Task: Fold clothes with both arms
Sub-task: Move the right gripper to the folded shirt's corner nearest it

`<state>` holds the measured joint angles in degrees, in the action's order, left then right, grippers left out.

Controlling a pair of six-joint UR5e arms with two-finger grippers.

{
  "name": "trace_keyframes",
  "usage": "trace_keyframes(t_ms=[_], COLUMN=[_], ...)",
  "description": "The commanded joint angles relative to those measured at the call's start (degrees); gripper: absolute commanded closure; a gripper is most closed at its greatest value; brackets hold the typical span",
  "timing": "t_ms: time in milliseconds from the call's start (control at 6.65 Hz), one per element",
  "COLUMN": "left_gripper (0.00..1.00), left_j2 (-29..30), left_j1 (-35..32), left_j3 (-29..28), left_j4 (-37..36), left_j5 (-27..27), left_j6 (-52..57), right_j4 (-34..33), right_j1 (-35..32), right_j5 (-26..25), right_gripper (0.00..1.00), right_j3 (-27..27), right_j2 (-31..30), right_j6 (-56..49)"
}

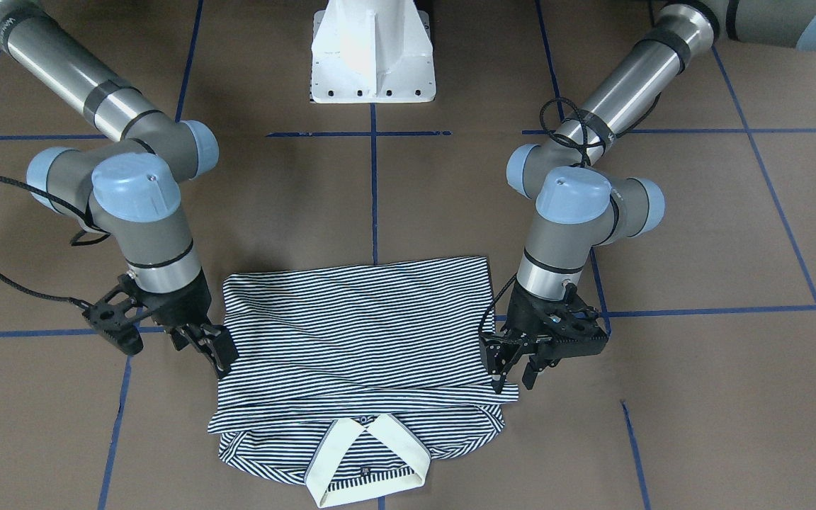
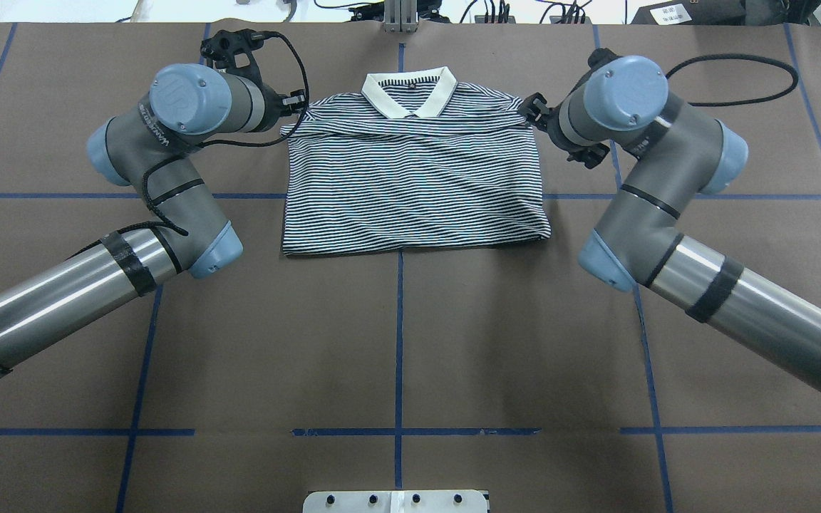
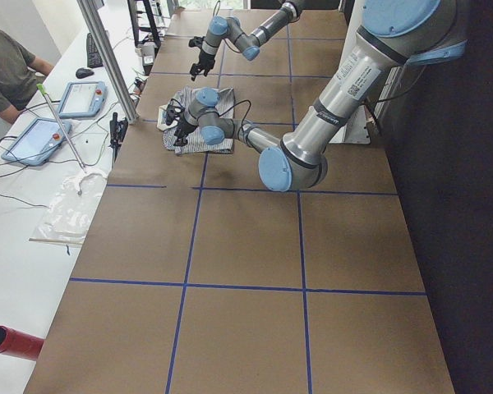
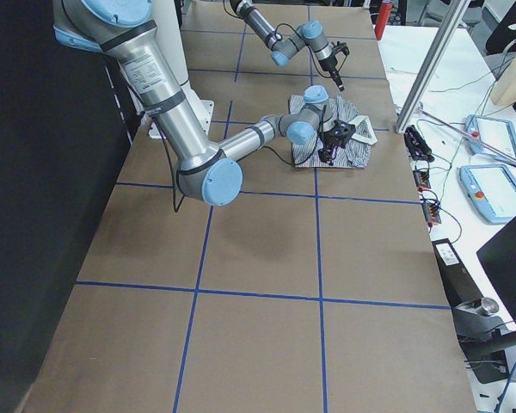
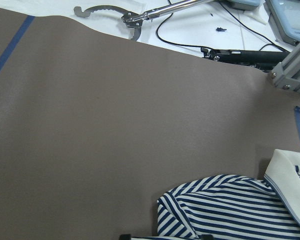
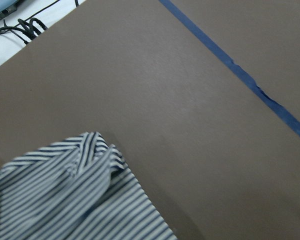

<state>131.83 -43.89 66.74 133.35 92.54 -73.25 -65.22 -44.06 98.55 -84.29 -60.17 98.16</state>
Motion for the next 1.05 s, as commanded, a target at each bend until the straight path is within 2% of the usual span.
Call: trace_keyframes(t_ms=[0, 301, 451, 601, 751, 902], left_gripper=[0.43, 0.43, 0.43, 0.43, 0.42, 0.42], left_j2=[-0.78, -1.13, -1.22, -1.66, -1.66, -1.66], left_j1=[0.03, 0.03, 0.03, 0.12, 0.12, 0.12], left_j3=[0.76, 0.94, 1.03, 1.12, 1.2, 1.2], left_j4=[0.06, -0.02, -0.11, -0.11, -0.11, -0.11], left_j5=[-0.08, -0.08, -0.17, -0.17, -0.17, -0.17], left_j6=[-0.05, -0.05, -0.05, -0.05, -0.05, -0.05], right_j4=[0.27, 0.1, 0.01, 0.01, 0.01, 0.09], right_j1=[5.27, 9.06, 9.77, 10.04, 10.13, 10.39], right_j5=[-0.54, -3.78, -3.97, -4.06, -3.98, -3.89], right_gripper=[0.0, 0.01, 0.13, 0.33, 0.72, 1.0], right_j3=[-9.04, -8.53, -8.09, -7.22, -7.21, -7.64], right_j2=[-8.29, -8.48, -8.22, -7.52, -7.42, -7.42], right_j6=[6.93, 8.37, 8.37, 8.45, 9.24, 9.33])
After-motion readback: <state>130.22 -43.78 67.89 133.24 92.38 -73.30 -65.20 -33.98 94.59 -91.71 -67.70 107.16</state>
